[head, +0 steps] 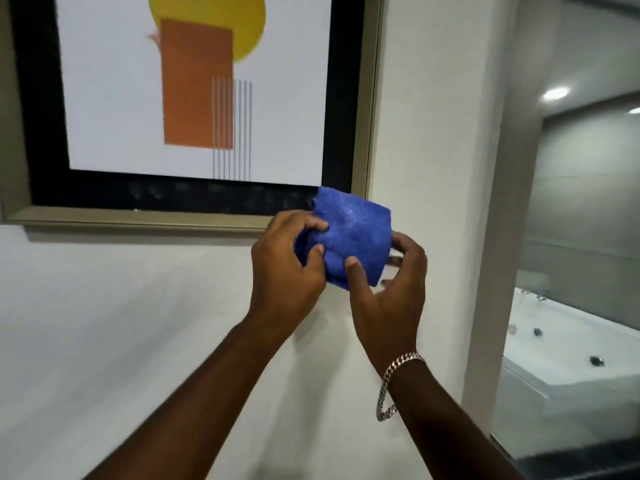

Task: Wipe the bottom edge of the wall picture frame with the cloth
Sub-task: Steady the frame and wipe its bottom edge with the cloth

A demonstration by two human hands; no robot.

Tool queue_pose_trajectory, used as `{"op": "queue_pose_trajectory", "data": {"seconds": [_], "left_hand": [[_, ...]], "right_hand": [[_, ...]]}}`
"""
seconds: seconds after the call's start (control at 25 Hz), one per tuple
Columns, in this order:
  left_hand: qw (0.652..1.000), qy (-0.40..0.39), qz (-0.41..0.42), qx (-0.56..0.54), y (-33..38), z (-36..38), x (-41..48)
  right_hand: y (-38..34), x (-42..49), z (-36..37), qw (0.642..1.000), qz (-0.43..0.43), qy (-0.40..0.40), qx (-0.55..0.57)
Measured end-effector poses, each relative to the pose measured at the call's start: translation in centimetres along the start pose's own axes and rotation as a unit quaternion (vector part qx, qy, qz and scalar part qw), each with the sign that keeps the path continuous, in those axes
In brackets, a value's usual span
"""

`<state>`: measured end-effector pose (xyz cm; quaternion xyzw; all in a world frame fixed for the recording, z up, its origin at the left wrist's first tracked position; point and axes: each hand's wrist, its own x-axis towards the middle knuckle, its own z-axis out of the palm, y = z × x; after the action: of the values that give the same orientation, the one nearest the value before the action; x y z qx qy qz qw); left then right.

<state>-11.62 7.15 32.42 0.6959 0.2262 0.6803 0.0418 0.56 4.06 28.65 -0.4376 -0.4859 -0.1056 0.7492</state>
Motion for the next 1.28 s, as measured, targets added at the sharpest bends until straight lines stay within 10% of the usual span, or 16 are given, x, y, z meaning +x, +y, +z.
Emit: {"op": "queue_pose_trajectory", "data": {"seconds": [0.16,0.48,0.96,1.12,1.28], "left_hand": [[0.997,-0.029,0.063,0.034,-0.2,-1.0,4.3],[0.937,-0.157,0.213,0.23,-2.8,-5.2,10.0],[0.706,-0.158,0.467,0.509,-8.6,-14.4,20.4],[0.699,-0.126,0.469,0.525,-8.7,-14.4,21.2],[0.693,-0.141,0.483,0.516,-8.6,-14.6,21.5]], "right_hand": [[-1.7,2.3,4.2,0.967,-0.175,-0.018,-0.183],[-1.5,2.4,10.6,0.956,-0.147,-0.028,-0.25],[0.5,1.0,12.6,0.939,-0.198,0.063,-0.274],[-1.6,1.2,15.2,0.958,-0.102,0.14,-0.226],[0.0,0.1,13.6,0.946,-0.191,0.063,-0.255]]}}
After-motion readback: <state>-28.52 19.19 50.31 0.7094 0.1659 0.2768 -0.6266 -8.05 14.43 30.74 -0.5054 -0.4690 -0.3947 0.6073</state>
